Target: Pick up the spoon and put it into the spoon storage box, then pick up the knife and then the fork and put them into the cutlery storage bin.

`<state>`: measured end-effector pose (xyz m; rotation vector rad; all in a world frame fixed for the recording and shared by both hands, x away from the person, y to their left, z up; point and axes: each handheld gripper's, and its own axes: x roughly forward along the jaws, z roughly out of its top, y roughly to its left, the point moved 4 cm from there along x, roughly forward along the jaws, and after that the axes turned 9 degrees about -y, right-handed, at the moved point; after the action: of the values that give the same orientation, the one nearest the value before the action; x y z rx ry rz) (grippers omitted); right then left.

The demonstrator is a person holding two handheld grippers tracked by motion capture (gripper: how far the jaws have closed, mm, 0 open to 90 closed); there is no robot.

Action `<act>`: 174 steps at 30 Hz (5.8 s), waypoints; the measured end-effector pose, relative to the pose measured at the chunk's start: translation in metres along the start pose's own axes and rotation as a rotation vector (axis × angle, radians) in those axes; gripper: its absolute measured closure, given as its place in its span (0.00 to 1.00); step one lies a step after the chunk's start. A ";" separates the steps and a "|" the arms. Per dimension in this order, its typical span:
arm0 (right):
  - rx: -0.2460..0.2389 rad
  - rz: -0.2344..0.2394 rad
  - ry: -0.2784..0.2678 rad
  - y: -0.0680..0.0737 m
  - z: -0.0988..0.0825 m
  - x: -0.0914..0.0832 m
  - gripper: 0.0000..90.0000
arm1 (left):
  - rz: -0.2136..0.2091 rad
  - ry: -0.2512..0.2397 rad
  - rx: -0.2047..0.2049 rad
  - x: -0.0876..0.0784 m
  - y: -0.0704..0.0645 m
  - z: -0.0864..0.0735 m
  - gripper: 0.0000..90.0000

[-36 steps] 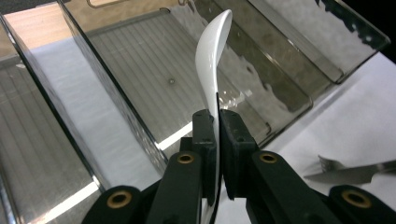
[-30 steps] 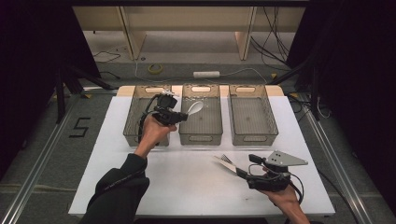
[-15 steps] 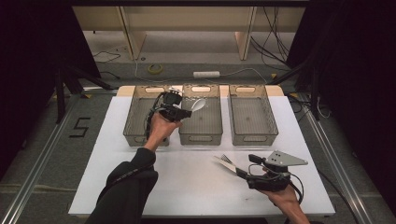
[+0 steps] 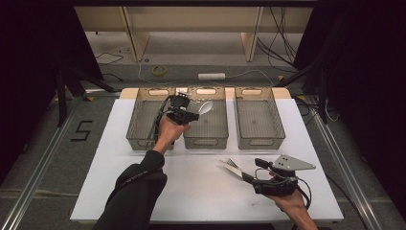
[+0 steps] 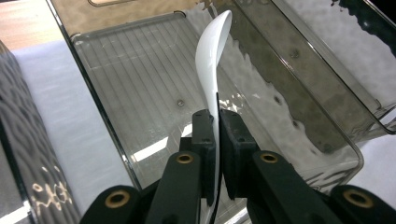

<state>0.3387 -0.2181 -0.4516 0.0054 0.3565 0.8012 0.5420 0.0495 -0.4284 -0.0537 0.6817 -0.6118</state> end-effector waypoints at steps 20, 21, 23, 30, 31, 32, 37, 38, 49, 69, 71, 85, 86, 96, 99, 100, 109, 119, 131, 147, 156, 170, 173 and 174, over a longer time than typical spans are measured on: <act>0.001 0.001 -0.004 0.000 0.000 0.000 0.30 | -0.075 -0.002 0.028 -0.025 -0.020 0.009 0.44; 0.002 0.001 -0.001 -0.001 0.000 0.000 0.30 | -0.082 -0.003 0.028 -0.030 -0.020 0.008 0.41; 0.005 0.000 0.003 -0.001 0.000 0.000 0.30 | -0.093 -0.017 0.023 -0.041 -0.018 0.006 0.38; 0.007 0.000 0.008 -0.001 0.001 0.000 0.30 | -0.138 -0.062 0.023 -0.076 -0.010 -0.012 0.28; 0.004 0.002 0.013 -0.001 0.001 0.000 0.30 | -0.139 -0.068 0.025 -0.080 -0.009 -0.016 0.27; -0.004 0.000 0.021 -0.002 0.001 0.000 0.30 | -0.143 -0.068 0.033 -0.084 -0.009 -0.020 0.26; -0.007 0.000 0.078 -0.005 -0.001 0.002 0.30 | -0.152 -0.073 0.068 -0.099 -0.008 -0.039 0.24; -0.016 -0.004 0.093 -0.006 -0.001 0.003 0.30 | -0.145 -0.069 0.076 -0.101 -0.007 -0.042 0.24; -0.074 -0.019 0.206 -0.008 -0.004 0.007 0.30 | -0.140 -0.134 0.123 -0.126 -0.010 -0.074 0.21; -0.129 -0.054 0.402 -0.027 -0.008 0.013 0.30 | -0.144 -0.219 0.145 -0.149 -0.007 -0.121 0.18; -0.139 -0.050 0.433 -0.027 -0.009 0.014 0.30 | -0.142 -0.225 0.153 -0.152 -0.006 -0.123 0.18; -0.157 -0.042 0.552 -0.036 -0.012 0.020 0.34 | -0.118 -0.258 0.137 -0.162 -0.003 -0.132 0.18; -0.155 -0.043 0.559 -0.037 -0.012 0.020 0.34 | -0.116 -0.258 0.135 -0.163 -0.003 -0.133 0.18; -0.166 -0.032 0.617 -0.040 -0.012 0.022 0.37 | -0.107 -0.290 0.142 -0.170 -0.003 -0.136 0.17; -0.169 -0.019 0.647 -0.039 -0.014 0.024 0.39 | -0.104 -0.284 0.149 -0.171 -0.002 -0.137 0.17; -0.169 -0.018 0.658 -0.038 -0.015 0.024 0.39 | -0.105 -0.285 0.150 -0.171 -0.003 -0.138 0.17; -0.186 0.002 0.697 -0.038 -0.019 0.030 0.48 | -0.101 -0.284 0.155 -0.172 -0.003 -0.140 0.17; -0.207 0.024 0.720 -0.037 -0.022 0.032 0.59 | -0.099 -0.285 0.163 -0.171 -0.004 -0.140 0.17; -0.201 0.033 0.739 -0.039 -0.023 0.032 0.71 | -0.099 -0.274 0.192 -0.168 -0.009 -0.141 0.17; -0.217 0.032 0.797 -0.039 -0.028 0.038 0.78 | -0.100 -0.271 0.206 -0.168 -0.010 -0.141 0.17; -0.220 0.039 0.807 -0.039 -0.028 0.040 0.83 | -0.097 -0.270 0.209 -0.168 -0.011 -0.141 0.17; -0.272 0.057 0.824 -0.034 -0.026 0.042 0.89 | -0.098 -0.269 0.212 -0.167 -0.011 -0.142 0.17; -0.282 0.055 0.829 -0.034 -0.026 0.042 0.89 | -0.099 -0.269 0.212 -0.167 -0.011 -0.142 0.17; -0.285 0.058 0.827 -0.034 -0.026 0.041 0.90 | -0.098 -0.269 0.214 -0.168 -0.011 -0.142 0.17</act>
<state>0.3809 -0.2160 -0.4932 -0.5985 1.0204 0.8803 0.3488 0.1532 -0.4402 0.0295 0.3523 -0.7535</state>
